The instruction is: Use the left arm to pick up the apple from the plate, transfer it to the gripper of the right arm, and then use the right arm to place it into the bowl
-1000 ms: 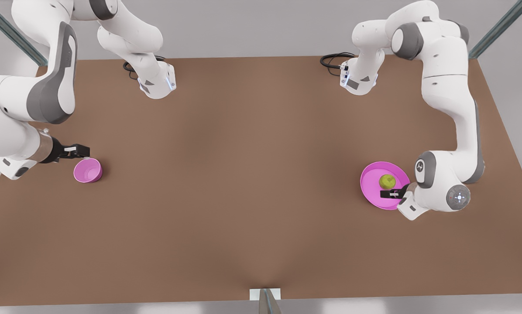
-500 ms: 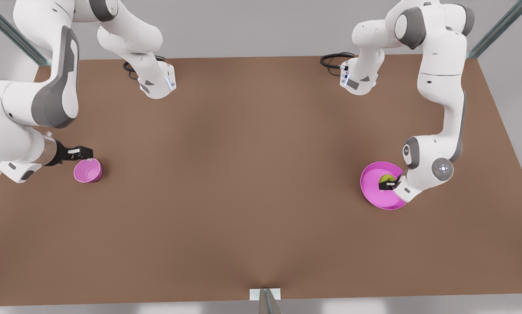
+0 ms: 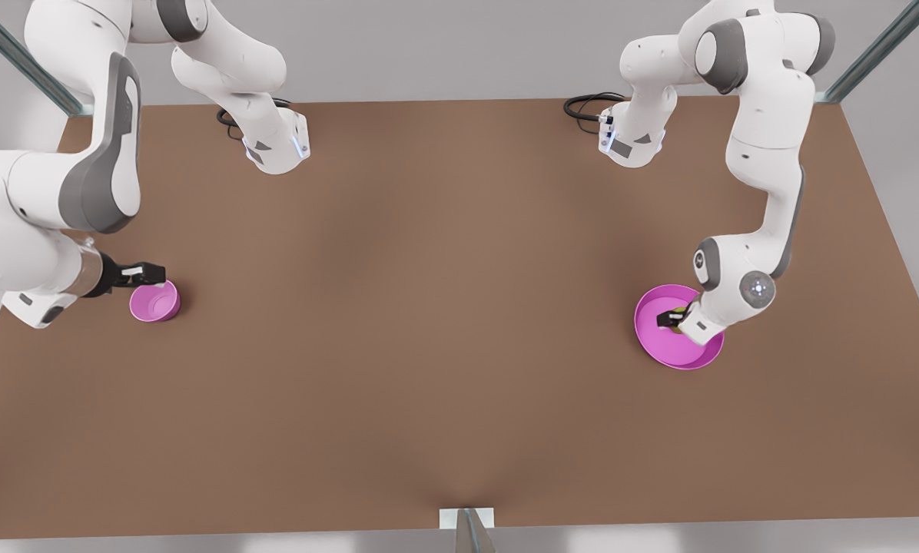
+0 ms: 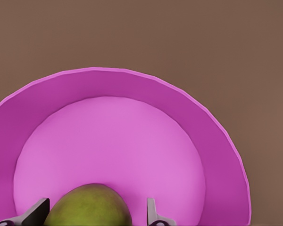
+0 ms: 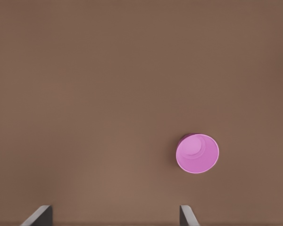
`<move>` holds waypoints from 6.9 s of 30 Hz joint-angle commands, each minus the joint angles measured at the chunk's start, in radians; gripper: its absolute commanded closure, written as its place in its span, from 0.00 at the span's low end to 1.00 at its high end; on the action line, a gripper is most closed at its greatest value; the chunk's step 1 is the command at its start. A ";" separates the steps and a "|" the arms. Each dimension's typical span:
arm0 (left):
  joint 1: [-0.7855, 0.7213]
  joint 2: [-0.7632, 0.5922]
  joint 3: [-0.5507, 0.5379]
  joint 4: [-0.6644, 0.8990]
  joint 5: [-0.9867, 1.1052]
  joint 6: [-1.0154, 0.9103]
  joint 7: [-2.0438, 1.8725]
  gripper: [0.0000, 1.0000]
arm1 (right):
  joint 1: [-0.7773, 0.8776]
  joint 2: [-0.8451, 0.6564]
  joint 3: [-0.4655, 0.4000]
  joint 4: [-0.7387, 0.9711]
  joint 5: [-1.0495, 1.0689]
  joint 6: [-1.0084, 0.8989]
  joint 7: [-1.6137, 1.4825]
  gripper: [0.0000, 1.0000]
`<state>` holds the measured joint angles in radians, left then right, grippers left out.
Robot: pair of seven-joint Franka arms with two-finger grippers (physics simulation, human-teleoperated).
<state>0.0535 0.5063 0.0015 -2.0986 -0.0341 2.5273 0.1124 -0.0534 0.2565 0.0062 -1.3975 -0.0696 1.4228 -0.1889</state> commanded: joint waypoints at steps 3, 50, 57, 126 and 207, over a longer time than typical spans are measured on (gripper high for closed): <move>0.000 -0.003 0.000 -0.006 0.002 0.057 0.013 0.13 | 0.001 0.004 0.000 0.003 0.001 0.005 -0.004 0.00; -0.193 0.391 -0.597 0.927 -0.647 -0.542 -0.296 0.30 | 0.007 0.363 0.015 0.114 0.698 0.007 -0.270 0.00; -0.227 0.437 -0.600 0.983 -0.869 -0.423 -0.277 0.30 | -0.175 0.581 0.302 0.144 1.008 0.008 -1.429 0.00; -0.313 0.494 -0.594 1.040 -0.871 -0.321 -0.257 0.30 | 0.017 0.503 0.469 -0.212 1.611 0.490 -2.278 0.00; -0.290 -0.180 0.014 0.842 -0.072 -1.236 -0.405 0.00 | -0.674 0.181 0.488 -0.322 -0.133 0.446 -1.847 0.00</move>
<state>-0.2356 0.3280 0.0158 -1.2576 -0.1061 1.2926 -0.2849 -0.7525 0.4326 0.4904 -1.7720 -0.2320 2.1188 -2.3970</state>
